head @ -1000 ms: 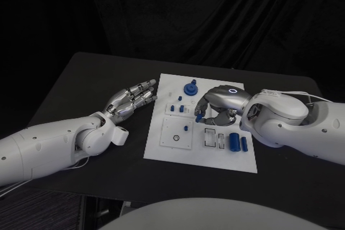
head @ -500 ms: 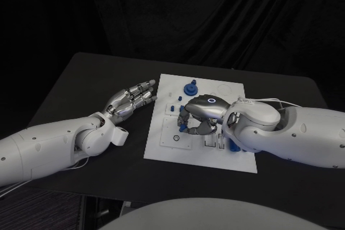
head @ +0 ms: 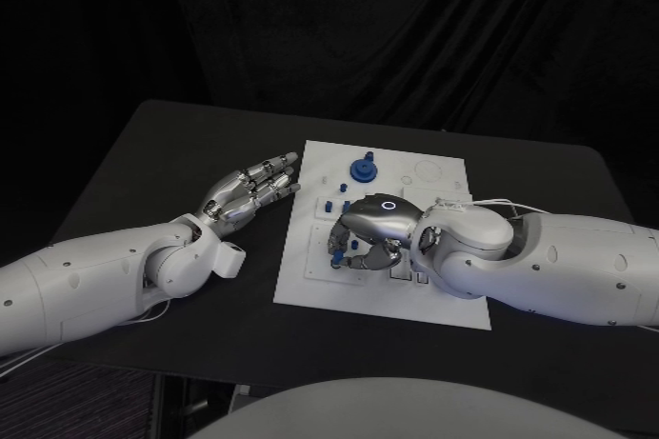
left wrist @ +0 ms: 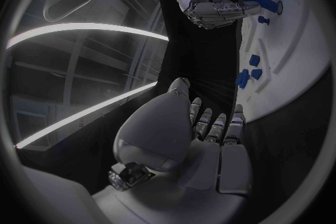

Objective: Assemble the parts on the task board

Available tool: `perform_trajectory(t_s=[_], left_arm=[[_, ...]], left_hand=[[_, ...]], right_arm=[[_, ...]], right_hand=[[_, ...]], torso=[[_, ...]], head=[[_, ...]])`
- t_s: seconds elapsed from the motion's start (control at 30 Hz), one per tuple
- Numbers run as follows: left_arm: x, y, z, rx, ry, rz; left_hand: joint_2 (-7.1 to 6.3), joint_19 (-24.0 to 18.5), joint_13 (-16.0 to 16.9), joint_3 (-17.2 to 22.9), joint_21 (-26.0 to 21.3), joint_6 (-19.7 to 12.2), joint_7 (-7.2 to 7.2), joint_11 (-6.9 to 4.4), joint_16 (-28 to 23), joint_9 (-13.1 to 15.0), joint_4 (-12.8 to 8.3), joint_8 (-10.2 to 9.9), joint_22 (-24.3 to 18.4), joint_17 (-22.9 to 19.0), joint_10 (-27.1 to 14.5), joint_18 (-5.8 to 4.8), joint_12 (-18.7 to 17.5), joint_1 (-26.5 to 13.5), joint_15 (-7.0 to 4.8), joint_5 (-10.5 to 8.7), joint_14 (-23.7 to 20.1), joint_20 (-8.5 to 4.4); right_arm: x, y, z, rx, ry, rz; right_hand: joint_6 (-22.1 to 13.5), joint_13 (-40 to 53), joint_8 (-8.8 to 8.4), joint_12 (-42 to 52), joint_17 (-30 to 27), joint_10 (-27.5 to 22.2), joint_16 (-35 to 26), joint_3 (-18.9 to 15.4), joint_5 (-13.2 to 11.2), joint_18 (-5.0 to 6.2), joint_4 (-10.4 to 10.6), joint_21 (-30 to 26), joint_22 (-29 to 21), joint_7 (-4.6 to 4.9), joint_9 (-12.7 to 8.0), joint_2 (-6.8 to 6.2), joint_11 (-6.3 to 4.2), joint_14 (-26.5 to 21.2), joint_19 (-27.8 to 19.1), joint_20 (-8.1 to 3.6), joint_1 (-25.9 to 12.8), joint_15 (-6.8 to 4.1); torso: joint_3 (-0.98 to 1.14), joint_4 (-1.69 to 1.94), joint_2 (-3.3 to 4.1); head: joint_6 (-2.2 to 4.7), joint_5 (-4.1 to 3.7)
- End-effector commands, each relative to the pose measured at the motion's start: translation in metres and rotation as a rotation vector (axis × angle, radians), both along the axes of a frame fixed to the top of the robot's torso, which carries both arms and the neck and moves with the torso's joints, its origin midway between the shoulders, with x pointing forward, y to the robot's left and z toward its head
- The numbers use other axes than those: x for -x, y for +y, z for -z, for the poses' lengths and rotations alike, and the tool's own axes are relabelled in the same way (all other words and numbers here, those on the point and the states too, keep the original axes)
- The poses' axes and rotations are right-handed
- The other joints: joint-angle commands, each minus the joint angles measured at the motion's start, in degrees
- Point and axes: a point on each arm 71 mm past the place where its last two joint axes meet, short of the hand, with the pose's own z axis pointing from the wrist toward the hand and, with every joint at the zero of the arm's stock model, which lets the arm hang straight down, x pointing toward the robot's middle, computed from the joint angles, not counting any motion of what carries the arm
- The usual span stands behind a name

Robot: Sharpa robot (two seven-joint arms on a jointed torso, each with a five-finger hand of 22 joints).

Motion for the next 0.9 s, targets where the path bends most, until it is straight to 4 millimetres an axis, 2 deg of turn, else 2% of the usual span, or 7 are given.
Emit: perform_trajectory(t_s=[0.03, 0.9], left_arm=[[0.0009, -0.0016, -0.0033, 0.043, -0.036, 0.008], [0.0010, -0.0040, -0.0022, 0.044, -0.029, 0.017]], left_hand=[[0.08, 0.0, 0.0, 0.3, 0.2, -0.1, 0.28, 0.33, 0.3, 0.0, 0.0, 0.0, 0.0, 0.0, -0.1, -0.24, -0.1, 0.4, 0.47, 0.32, -0.1, 0.41], [0.12, 0.0, 0.0, 0.4, 0.2, -0.2, 0.29, 0.36, 0.3, -0.1, 0.0, 0.0, 0.0, 0.0, -0.1, -0.24, -0.1, 0.5, 0.48, 0.32, -0.1, 0.42]], right_arm=[[0.0006, 0.0010, 0.0023, 0.014, -0.015, -0.009], [-0.0012, 0.0020, 0.0109, 0.051, -0.024, -0.015]], right_hand=[[-0.2, -0.1, 1.97, -0.2, 4.2, -0.2, -0.2, 0.0, 0.1, -0.21, -0.4, -0.3, 10.0, -0.13, 9.8, 0.73, 0.02, 2.4, -0.4, 0.07, -0.1, 0.30], [-0.3, -0.1, 1.88, -0.3, 4.1, -0.3, -0.3, 0.1, 0.1, -0.18, -0.6, -0.5, 10.0, -0.10, 9.9, 0.83, 0.06, 2.3, -0.5, 0.12, 0.0, 0.36]], torso=[[-0.02, 0.00, 0.03], [-0.05, 0.03, 0.01]], head=[[-0.01, -0.11], [-0.01, -0.11]])
